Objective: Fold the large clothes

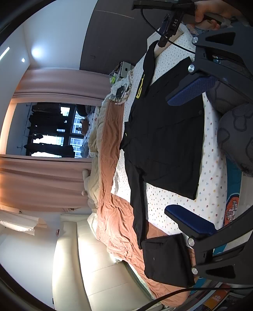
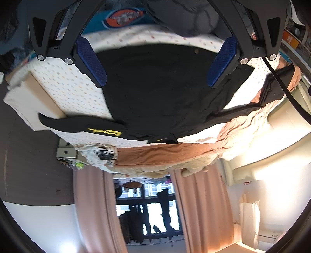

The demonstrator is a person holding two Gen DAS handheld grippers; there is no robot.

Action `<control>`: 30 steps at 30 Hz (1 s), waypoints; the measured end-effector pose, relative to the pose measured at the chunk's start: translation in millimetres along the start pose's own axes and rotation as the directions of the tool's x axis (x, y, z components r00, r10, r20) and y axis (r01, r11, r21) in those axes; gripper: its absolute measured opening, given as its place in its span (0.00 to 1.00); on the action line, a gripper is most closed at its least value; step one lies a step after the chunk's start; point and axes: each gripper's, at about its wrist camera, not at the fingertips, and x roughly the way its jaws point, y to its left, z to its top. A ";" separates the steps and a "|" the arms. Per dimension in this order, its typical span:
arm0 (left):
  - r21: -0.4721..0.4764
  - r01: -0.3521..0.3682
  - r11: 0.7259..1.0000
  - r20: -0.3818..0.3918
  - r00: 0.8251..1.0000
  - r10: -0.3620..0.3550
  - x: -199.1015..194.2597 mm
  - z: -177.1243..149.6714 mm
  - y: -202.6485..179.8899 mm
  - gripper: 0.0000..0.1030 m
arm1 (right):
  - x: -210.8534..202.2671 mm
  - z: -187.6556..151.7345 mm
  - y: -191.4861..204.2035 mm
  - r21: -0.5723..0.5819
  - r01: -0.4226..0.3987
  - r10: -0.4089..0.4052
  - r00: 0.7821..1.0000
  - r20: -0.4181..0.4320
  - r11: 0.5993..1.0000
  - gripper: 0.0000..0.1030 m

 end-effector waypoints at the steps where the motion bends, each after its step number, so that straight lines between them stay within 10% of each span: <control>1: -0.003 -0.009 1.000 -0.008 1.000 0.009 8.0 2.1 3.6 1.00 | 7.8 4.4 1.6 -0.006 -0.009 0.009 1.000 -0.006 1.000 1.00; 30: -0.146 -0.190 0.971 -0.196 0.967 0.160 229.3 64.2 156.7 1.00 | 282.7 121.3 57.0 0.010 -0.187 0.185 0.965 -0.184 0.982 1.00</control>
